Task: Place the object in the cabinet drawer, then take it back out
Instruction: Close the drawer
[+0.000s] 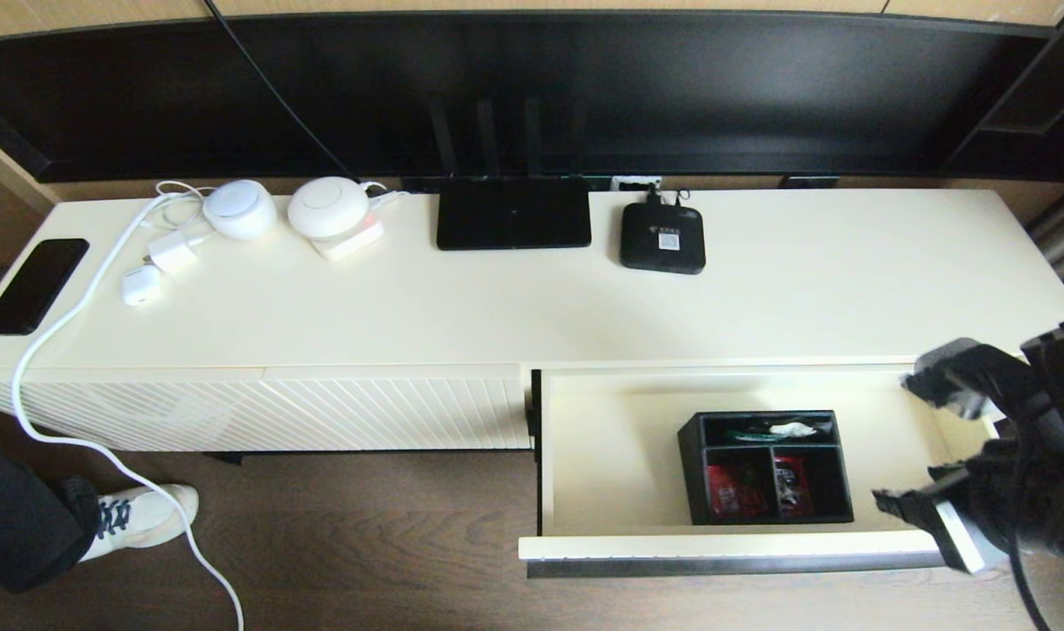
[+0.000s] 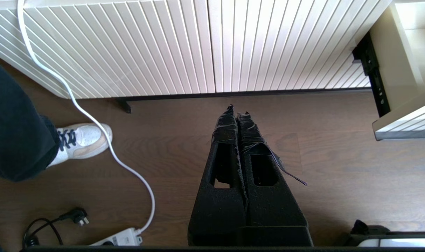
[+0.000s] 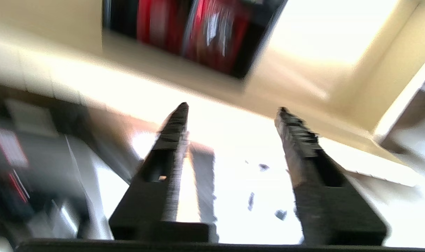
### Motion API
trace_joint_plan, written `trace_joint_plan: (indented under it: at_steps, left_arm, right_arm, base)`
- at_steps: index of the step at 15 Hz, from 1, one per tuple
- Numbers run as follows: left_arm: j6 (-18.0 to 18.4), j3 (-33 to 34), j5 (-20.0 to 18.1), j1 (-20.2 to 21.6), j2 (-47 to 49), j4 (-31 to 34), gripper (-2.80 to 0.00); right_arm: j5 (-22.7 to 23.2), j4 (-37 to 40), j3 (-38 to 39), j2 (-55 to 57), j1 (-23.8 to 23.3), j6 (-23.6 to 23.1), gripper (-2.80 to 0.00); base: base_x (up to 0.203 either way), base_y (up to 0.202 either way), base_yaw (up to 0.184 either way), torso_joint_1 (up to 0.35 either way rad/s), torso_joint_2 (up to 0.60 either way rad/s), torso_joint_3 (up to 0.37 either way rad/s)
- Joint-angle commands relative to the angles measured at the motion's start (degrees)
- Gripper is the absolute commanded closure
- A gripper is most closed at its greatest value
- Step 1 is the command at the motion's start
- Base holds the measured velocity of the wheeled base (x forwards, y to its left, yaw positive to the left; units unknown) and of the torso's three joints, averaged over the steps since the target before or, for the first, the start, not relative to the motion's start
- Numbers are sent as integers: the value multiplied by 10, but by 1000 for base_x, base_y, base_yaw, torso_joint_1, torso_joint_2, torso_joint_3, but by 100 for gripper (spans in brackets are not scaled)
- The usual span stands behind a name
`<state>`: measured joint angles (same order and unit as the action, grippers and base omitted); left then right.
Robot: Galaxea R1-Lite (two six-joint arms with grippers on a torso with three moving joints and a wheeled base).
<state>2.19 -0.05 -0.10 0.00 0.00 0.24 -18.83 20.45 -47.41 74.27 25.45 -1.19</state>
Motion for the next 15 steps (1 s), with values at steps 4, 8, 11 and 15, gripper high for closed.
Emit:
trace_joint_plan:
  at_steps: [4,8,11,15]
  left_arm:
    - [0,0,0,0,0,0,0]
    - [0,0,0,0,1,0,0]
    - [0,0,0,0,1,0,0]
    - [0,0,0,0,1,0,0]
  right_arm:
    - [2,124,75,-111,91,-136,0]
    - [3,106,168,-106,170,-194,0]
    - [3,6,221,-48,179,-195,0]
    - [3,-172,275,58,180,-195,0]
  base:
    - [0,0,0,0,0,0]
    - [0,0,0,0,0,0]
    - [0,0,0,0,0,0]
    - [0,0,0,0,0,0]
